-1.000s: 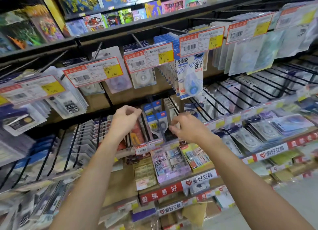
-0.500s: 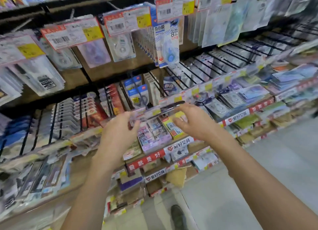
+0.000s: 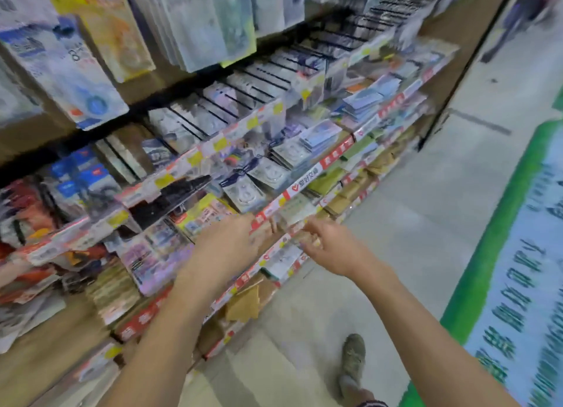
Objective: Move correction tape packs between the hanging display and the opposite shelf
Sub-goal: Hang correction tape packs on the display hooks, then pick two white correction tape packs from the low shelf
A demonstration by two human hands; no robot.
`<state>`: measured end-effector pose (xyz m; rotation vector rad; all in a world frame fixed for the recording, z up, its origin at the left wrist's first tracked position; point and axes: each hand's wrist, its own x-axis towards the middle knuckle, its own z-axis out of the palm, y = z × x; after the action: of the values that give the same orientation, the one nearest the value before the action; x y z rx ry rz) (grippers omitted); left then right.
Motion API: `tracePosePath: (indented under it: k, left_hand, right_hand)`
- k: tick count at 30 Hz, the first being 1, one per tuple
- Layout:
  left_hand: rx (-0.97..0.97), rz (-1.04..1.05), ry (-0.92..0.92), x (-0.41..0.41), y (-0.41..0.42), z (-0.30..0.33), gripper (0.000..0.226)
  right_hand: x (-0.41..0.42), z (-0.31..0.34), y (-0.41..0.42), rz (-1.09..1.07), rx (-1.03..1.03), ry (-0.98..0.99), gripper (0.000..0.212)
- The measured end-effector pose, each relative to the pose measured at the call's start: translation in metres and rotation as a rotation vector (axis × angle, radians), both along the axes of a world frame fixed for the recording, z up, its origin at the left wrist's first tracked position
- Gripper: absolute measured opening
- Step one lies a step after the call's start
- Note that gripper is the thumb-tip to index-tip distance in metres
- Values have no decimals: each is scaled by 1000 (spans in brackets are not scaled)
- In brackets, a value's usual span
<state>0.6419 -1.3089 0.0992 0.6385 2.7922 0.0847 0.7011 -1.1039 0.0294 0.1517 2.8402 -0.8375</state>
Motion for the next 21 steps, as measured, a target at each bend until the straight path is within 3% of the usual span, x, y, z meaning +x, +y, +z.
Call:
tracePosePath:
  k: [3, 10, 15, 21]
  left_hand:
    - [11, -80, 9, -23, 72, 10, 29]
    - [-2, -292, 81, -64, 266, 21, 38]
    - [90, -356, 28, -70, 371, 7, 40]
    - [34, -433, -17, -71, 466, -5, 41]
  right_hand:
    - [18, -13, 61, -91, 0, -109, 36]
    - [64, -38, 216, -325, -7, -292, 40]
    - [77, -41, 304, -405, -15, -340, 40]
    - [65, -32, 394, -487, -47, -337, 39]
